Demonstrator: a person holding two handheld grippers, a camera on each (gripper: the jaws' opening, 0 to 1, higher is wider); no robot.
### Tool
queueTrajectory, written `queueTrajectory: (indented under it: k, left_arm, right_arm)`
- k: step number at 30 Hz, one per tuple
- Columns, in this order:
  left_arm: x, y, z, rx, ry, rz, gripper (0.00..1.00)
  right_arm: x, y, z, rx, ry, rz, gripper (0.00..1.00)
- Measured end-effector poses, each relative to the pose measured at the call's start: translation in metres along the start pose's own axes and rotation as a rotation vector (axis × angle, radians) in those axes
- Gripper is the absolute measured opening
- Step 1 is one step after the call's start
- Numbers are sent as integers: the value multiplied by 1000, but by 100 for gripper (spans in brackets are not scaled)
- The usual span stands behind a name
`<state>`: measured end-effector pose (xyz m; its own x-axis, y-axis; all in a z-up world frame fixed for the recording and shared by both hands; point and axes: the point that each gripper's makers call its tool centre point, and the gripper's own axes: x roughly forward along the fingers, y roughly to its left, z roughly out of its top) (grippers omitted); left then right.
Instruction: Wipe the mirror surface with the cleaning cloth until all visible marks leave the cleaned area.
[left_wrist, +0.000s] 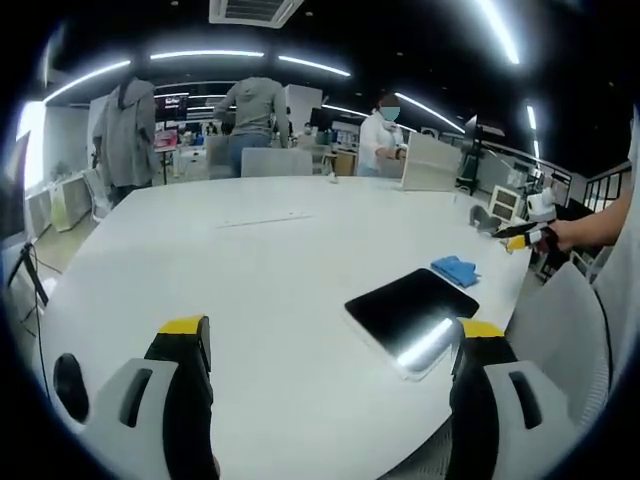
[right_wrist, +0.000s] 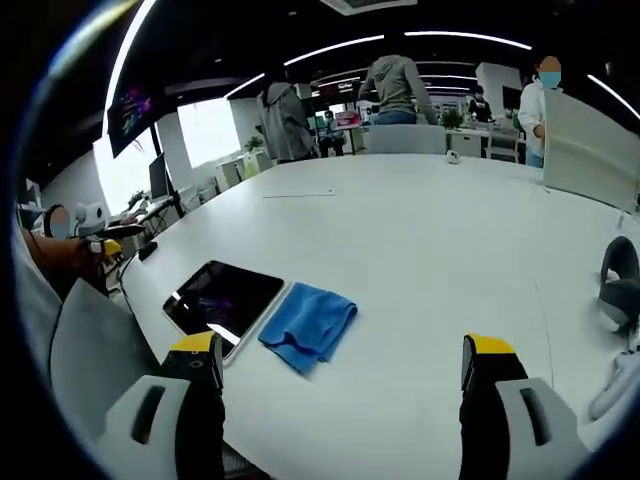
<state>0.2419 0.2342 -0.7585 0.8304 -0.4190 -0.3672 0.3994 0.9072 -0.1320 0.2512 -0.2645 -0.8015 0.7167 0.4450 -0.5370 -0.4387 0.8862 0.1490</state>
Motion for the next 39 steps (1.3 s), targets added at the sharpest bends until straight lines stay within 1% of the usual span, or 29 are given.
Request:
queueTrajectory:
  k: [7,13,20,23,24,29,39]
  left_arm:
    - [0,2,1,3,-1,0,99]
    - [1,0,0,-2,-2,-2,99]
    - [-1,-1,2,-8,-4,1,99]
    - [-1,0,3,-8,-4,7,99]
    - [-1,0,3,-9,-5,7,99]
    - [-1,-1,2,-6,0,4,99]
    - [-2,-1,-1,-4,8,0,99]
  right_arm:
    - [4,4,-3,7,3,5,98]
    - [4,7,-2,3,5,7,98]
    - [2,4,-3,-2,9,1,98]
    - [2,4,-3,-40,3,-5,98]
    - [2,5,-4,-48,10,-6,98]
    - [4,6,-7,-36,25,0,98]
    - [2,7,-9,-29,26,-2,98]
